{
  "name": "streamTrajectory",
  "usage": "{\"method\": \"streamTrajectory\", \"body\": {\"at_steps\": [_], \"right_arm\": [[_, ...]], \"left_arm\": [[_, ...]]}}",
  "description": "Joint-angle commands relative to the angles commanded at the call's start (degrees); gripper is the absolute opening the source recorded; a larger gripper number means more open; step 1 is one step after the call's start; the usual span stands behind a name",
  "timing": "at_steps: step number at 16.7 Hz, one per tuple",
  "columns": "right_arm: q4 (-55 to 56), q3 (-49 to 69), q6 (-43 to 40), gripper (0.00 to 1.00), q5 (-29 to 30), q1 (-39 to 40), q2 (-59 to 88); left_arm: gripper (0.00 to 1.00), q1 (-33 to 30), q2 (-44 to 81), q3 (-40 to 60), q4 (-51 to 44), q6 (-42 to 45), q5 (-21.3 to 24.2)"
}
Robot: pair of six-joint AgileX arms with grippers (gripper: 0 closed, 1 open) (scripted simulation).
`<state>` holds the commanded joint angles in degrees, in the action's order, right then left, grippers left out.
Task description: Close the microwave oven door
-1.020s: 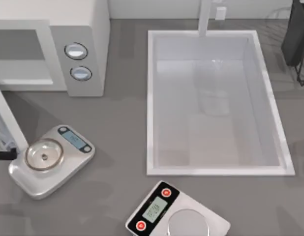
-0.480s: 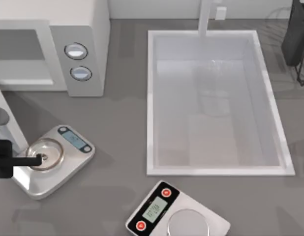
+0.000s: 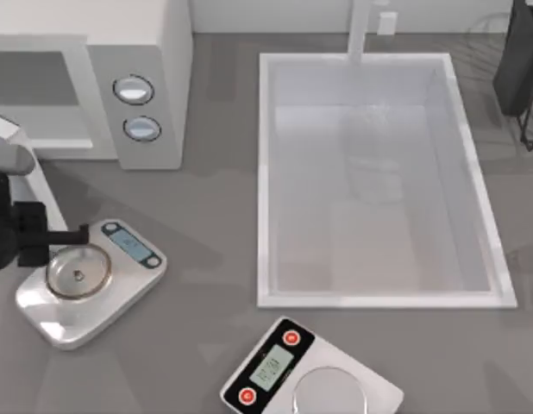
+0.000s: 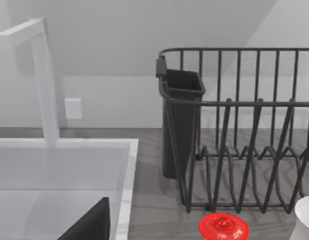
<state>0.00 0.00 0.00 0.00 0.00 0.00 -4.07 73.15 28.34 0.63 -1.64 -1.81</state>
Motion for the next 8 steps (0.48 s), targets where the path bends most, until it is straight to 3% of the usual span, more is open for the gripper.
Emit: {"method": "streamTrajectory", "body": {"at_steps": [4,8], "right_arm": [[0.00,0.00,0.00,1.00,0.00,0.00,0.00],[0.00,0.00,0.00,1.00,0.00,0.00,0.00]], "left_arm": [[0.00,0.45,12.23,6.41,4.90,0.48,0.39],[0.00,0.62,15.95,8.73,6.75,0.69,0.54]]}}
